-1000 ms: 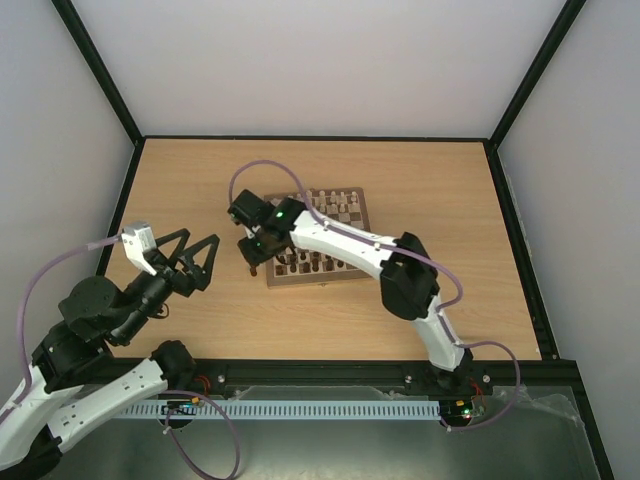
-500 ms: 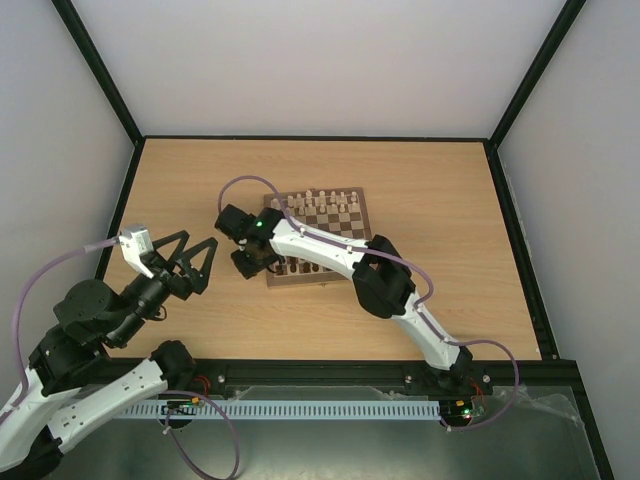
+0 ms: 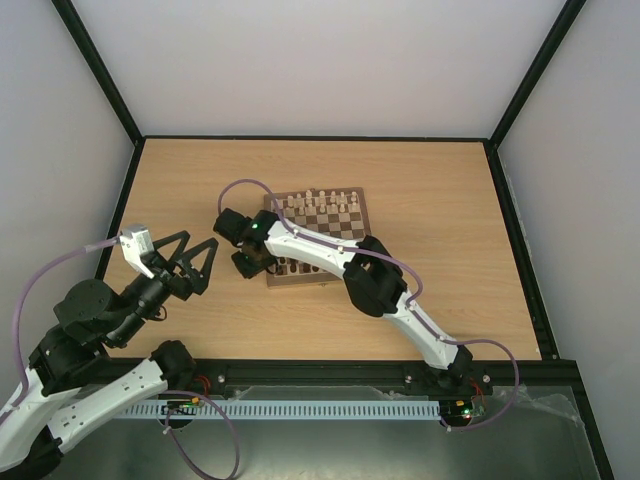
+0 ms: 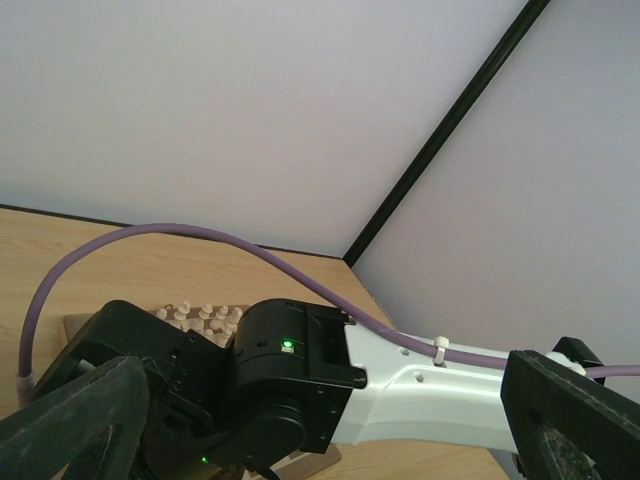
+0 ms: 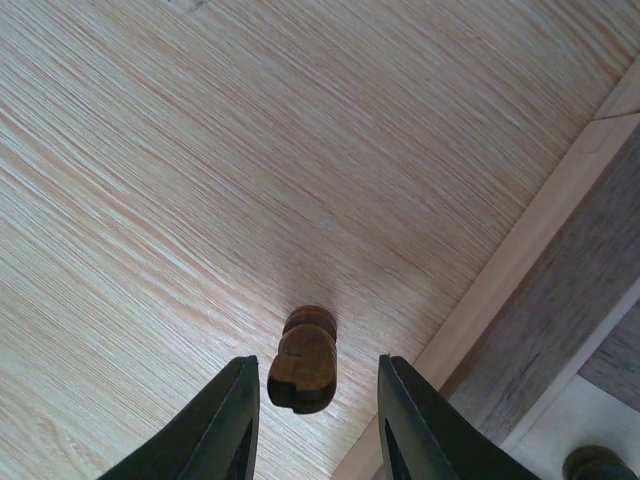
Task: Set up the chess pieces on the board
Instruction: Pick up the chessboard from the center of the board.
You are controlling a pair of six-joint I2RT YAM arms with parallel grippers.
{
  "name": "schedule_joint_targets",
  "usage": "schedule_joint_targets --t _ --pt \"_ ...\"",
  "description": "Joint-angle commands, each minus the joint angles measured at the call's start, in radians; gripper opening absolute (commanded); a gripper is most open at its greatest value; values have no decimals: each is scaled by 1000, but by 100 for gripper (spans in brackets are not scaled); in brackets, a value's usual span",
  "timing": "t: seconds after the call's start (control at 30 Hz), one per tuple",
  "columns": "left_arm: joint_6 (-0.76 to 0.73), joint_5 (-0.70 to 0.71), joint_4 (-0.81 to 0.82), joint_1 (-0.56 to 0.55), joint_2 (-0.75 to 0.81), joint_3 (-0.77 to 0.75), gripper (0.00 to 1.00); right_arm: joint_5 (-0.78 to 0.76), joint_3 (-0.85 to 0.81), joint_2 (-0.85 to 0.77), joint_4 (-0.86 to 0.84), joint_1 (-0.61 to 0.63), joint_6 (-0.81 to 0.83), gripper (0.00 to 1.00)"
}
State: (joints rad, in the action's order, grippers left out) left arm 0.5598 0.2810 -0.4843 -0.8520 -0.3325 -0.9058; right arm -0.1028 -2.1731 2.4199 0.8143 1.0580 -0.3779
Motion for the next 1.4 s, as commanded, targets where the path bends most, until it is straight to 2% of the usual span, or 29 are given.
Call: schedule_joint_targets --t 0.0,0.23,0.63,0.87,0.97,1.17,1.37 --pt "-10 -4 19 5 -5 -5 100 -8 -38 21 63 4 2 33" --pt "-12 1 15 5 -3 -4 99 -1 -40 31 60 5 4 26" --pt "-11 4 10 5 -2 2 100 12 -39 40 59 4 2 28" --pt "-13 4 8 4 -2 2 99 22 -39 41 57 4 2 14" --pt "-14 5 9 5 -2 3 99 27 -39 31 57 5 1 12" --pt "-16 1 7 4 -11 -7 99 13 -30 -59 66 5 -2 12" --pt "-22 3 9 5 -22 -22 100 -47 75 -248 72 4 3 12"
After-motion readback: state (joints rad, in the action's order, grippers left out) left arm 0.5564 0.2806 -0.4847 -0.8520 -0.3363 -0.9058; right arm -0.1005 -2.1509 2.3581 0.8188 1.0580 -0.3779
